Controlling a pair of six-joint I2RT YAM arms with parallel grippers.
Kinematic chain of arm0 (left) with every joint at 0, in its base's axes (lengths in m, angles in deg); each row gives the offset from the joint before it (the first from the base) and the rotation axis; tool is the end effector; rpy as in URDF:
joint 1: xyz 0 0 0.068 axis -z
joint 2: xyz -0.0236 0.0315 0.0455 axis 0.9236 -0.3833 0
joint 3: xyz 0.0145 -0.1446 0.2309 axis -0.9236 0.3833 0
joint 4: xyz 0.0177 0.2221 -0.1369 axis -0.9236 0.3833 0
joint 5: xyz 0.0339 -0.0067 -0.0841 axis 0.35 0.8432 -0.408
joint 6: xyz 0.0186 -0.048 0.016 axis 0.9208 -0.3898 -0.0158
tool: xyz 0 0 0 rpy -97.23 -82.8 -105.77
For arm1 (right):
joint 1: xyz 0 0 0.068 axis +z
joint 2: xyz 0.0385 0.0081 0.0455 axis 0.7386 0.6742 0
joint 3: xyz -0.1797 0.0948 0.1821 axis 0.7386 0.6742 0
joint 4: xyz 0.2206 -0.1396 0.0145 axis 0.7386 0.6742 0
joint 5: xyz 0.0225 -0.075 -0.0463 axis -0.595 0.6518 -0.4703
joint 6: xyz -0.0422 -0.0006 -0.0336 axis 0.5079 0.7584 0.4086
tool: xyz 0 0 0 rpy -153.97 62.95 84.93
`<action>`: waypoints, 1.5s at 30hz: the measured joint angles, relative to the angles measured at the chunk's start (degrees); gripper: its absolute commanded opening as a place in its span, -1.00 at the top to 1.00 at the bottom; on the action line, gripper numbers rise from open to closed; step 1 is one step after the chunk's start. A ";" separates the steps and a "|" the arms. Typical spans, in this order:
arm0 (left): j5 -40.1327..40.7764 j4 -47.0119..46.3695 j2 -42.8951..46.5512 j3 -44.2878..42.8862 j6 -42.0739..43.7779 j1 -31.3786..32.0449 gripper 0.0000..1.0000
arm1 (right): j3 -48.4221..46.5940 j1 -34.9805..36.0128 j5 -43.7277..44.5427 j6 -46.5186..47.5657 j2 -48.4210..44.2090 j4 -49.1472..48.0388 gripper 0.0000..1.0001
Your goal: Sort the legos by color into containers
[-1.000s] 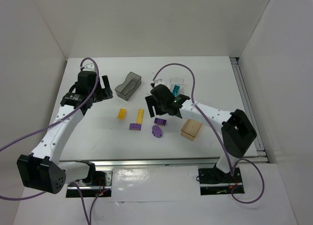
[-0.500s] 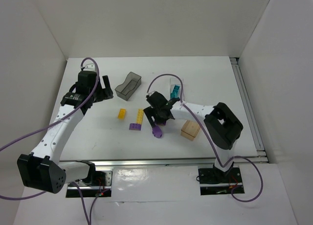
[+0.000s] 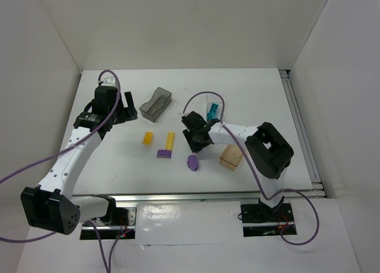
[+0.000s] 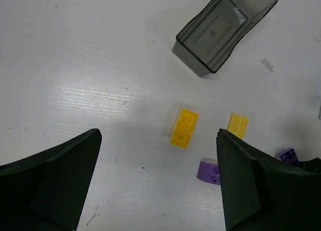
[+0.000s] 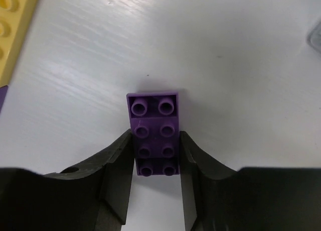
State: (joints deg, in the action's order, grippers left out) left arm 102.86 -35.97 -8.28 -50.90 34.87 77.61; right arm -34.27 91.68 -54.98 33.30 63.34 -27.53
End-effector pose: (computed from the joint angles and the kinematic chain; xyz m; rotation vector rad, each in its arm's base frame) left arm 0.2611 -0.0382 0.3402 -0.3939 2.1345 -0.0752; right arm 0.2712 0.2560 0.1585 -0.6746 2.5844 0.1483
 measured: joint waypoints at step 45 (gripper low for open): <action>-0.70 -0.04 -0.72 0.00 -0.24 0.00 -0.99 | 7.80 10.91 13.31 -18.29 -19.93 1.90 -0.87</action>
State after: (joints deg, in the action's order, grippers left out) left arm 102.16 -36.02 -9.00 -50.90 34.63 77.61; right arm -26.47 102.59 -41.67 15.00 43.40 -25.63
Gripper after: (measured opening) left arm 0.993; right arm 0.929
